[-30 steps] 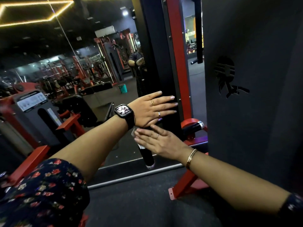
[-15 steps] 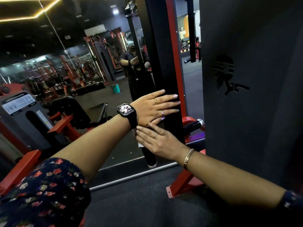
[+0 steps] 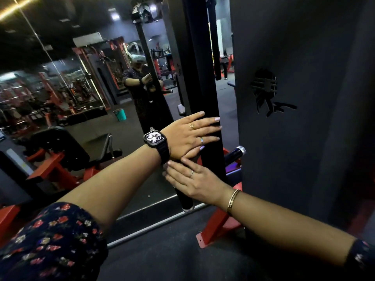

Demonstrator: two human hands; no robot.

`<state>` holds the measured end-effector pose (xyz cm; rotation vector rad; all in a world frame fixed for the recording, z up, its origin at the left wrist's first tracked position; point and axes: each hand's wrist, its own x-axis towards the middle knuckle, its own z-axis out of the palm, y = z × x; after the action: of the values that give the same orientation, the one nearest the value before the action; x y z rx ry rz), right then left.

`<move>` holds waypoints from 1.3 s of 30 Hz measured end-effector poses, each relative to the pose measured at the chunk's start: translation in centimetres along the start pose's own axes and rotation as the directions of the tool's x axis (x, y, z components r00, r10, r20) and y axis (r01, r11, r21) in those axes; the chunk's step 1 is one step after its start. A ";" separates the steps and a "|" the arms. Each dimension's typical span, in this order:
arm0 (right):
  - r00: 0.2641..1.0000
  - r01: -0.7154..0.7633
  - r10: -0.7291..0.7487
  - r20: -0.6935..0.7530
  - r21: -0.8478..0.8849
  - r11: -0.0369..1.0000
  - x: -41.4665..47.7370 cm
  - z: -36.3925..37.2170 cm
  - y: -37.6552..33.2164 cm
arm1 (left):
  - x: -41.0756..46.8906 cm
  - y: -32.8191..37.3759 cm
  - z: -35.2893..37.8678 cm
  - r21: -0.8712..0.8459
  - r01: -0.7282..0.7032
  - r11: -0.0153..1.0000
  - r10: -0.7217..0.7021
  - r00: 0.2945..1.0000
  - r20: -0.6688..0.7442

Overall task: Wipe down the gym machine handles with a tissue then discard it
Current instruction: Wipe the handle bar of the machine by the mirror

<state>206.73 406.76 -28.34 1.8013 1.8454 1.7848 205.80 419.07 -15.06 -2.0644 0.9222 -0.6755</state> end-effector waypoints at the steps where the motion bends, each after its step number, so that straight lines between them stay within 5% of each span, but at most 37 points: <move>1: 1.000 0.019 -0.019 0.021 -0.007 1.000 -0.3 0.1 -0.7 | 0.0 0.0 0.0 -0.015 -0.001 1.000 0.001 1.000 -0.002; 7: 0.946 0.294 -0.266 0.183 -0.151 0.944 -1.7 0.5 -1.6 | 0.1 0.1 0.0 -0.036 -0.002 0.999 0.001 0.999 -0.041; 14: 0.993 -0.055 0.068 0.102 -0.124 0.991 0.1 -0.9 -0.9 | -0.1 0.0 0.0 -0.032 -0.005 0.999 0.003 0.998 -0.059; 20: 0.914 0.304 -0.237 0.330 -0.169 0.937 -2.1 -0.1 -3.2 | 0.0 0.1 0.0 -0.016 -0.018 1.000 0.017 0.997 -0.072; 28: 0.988 -0.091 0.108 0.109 -0.155 0.984 0.2 -2.2 -0.4 | -0.1 0.1 0.2 0.006 -0.012 1.000 0.012 0.996 -0.092; 36: 0.919 0.306 -0.238 0.314 -0.189 0.933 -2.8 -1.1 -2.5 | -0.1 0.0 0.3 -0.015 -0.009 1.000 0.008 0.995 -0.099; 39: 0.968 0.183 -0.136 0.209 -0.222 0.958 -1.2 -1.5 -1.3 | 0.0 0.1 0.3 -0.010 -0.012 1.000 0.011 0.995 -0.101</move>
<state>205.26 405.33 -29.51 1.6221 1.5788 1.6326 205.94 419.17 -15.31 -2.0481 0.9953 -0.7768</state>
